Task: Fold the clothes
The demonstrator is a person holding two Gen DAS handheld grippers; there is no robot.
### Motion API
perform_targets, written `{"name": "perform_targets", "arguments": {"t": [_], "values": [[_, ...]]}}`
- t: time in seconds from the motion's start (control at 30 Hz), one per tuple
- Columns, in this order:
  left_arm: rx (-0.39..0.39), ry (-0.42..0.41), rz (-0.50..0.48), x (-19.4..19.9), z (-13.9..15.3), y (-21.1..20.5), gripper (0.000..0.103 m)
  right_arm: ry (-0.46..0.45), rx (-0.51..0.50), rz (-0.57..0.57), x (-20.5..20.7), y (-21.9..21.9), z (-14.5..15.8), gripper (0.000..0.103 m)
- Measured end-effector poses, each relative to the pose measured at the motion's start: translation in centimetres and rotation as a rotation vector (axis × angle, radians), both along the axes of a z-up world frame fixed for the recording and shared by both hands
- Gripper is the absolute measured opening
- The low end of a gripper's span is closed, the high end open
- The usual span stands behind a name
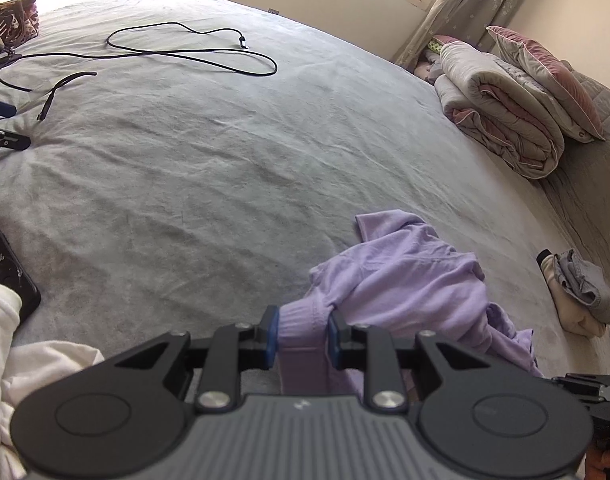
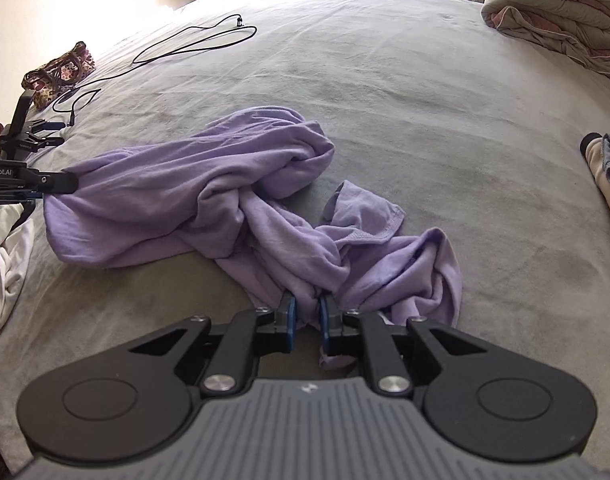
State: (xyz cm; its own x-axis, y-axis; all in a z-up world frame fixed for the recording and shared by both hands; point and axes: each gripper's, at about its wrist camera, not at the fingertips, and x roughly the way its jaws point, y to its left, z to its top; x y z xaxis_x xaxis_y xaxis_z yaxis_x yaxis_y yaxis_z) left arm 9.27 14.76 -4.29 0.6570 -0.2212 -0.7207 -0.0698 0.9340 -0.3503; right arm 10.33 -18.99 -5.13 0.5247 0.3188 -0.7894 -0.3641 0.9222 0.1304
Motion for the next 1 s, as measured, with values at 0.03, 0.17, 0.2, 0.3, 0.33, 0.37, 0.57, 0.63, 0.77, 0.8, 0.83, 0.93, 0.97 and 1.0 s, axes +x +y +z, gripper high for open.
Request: {"name": "perform_targets", "arguments": {"t": [0.03,0.17,0.2,0.3,0.33,0.37,0.57,0.63,0.77,0.8,0.83,0.93,0.97,1.0], "values": [[-0.005,0.008,-0.003,-0.4,-0.1,0.3,0.024,0.006,0.001,0.002,-0.4,-0.1,0.0,0.014],[-0.016,0.041,-0.010,-1.9,-0.8,1.1,0.024,0.022,0.004,0.009,-1.4,-0.2,-0.2,0.014],[-0.010,0.049,-0.011,-2.3,-1.0,1.2,0.024,0.026,0.002,0.010,-1.5,-0.3,-0.2,0.014],[-0.008,0.075,-0.008,-3.1,-1.7,1.5,0.024,0.035,-0.006,0.011,-1.7,-0.3,-0.4,0.014],[-0.010,0.080,-0.011,-3.4,-1.9,1.5,0.024,0.036,-0.009,0.011,-1.8,-0.3,-0.4,0.014],[-0.010,0.083,-0.015,-3.6,-2.1,1.5,0.024,0.040,-0.013,0.011,-1.9,-0.3,-0.4,0.014],[-0.024,0.114,-0.039,-3.9,-3.0,1.9,0.027,0.051,-0.021,0.013,-2.0,-0.6,-0.2,0.020],[-0.045,0.119,-0.045,-3.9,-3.0,2.1,0.039,0.049,-0.016,0.009,-1.9,-0.7,0.0,0.027],[-0.083,0.109,-0.018,-3.7,-2.8,3.0,0.046,0.028,-0.004,0.003,-1.5,-0.9,0.8,0.046],[-0.093,0.110,-0.012,-3.4,-2.8,3.1,0.046,0.024,0.000,0.005,-1.3,-0.8,1.0,0.046],[-0.102,0.112,-0.009,-3.0,-2.8,3.2,0.046,0.022,0.008,0.005,-0.9,-0.7,1.2,0.046],[-0.106,0.105,-0.011,-1.1,-2.8,2.8,0.046,0.016,0.035,0.007,0.3,-0.1,1.6,0.046],[-0.101,0.101,-0.019,-0.4,-2.7,2.5,0.046,0.014,0.043,0.008,0.7,0.1,1.8,0.046],[-0.093,0.098,-0.026,0.3,-2.7,2.2,0.046,0.012,0.052,0.009,1.1,0.3,1.9,0.046]]}}
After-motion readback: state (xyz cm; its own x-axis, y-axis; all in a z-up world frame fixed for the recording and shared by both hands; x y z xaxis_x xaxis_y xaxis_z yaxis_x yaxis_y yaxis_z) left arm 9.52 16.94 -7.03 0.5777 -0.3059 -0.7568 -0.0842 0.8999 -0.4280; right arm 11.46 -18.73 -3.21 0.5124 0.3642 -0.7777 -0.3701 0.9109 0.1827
